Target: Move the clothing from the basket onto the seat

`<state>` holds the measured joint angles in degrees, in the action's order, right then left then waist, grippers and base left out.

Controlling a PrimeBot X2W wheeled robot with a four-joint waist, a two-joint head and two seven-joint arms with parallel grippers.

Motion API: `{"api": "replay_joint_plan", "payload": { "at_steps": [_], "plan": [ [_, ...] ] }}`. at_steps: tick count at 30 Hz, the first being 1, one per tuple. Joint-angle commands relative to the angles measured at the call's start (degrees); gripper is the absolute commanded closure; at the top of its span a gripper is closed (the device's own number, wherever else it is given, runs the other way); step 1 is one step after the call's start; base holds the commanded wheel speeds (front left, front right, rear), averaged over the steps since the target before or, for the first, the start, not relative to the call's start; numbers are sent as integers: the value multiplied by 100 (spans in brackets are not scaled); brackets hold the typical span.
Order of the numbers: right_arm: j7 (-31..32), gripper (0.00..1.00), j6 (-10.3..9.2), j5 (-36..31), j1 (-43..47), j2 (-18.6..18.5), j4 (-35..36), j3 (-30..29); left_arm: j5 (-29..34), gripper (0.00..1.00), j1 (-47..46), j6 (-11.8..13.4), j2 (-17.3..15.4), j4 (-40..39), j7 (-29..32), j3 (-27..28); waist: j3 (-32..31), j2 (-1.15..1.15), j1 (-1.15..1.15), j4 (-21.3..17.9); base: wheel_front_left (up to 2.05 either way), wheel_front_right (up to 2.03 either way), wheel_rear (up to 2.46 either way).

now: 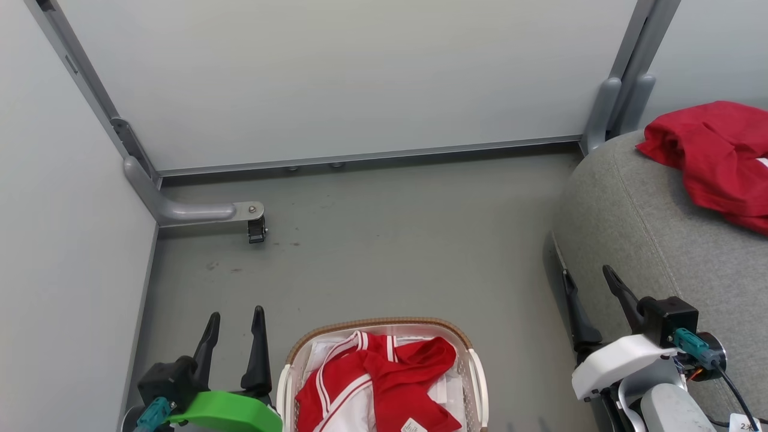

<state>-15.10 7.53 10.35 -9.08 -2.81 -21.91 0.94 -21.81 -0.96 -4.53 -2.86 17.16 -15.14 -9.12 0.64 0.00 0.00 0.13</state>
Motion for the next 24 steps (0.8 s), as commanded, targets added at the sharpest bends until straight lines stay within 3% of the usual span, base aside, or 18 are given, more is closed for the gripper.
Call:
{"api": "replay_joint_plan", "payload": {
  "at_steps": [1, 24],
  "plan": [
    [-9, 0, -8, -40, 29, -18, -9, 3, -28, 0, 74, 6, -6, 21, -1, 3, -3, 0, 0, -3, 0, 0, 0],
    [-9, 0, -8, -12, -30, -17, -1, 46, 26, 0, -3, -10, -6, 41, -1, -55, 143, 0, 0, -27, 0, 0, 0]
  ]
}}
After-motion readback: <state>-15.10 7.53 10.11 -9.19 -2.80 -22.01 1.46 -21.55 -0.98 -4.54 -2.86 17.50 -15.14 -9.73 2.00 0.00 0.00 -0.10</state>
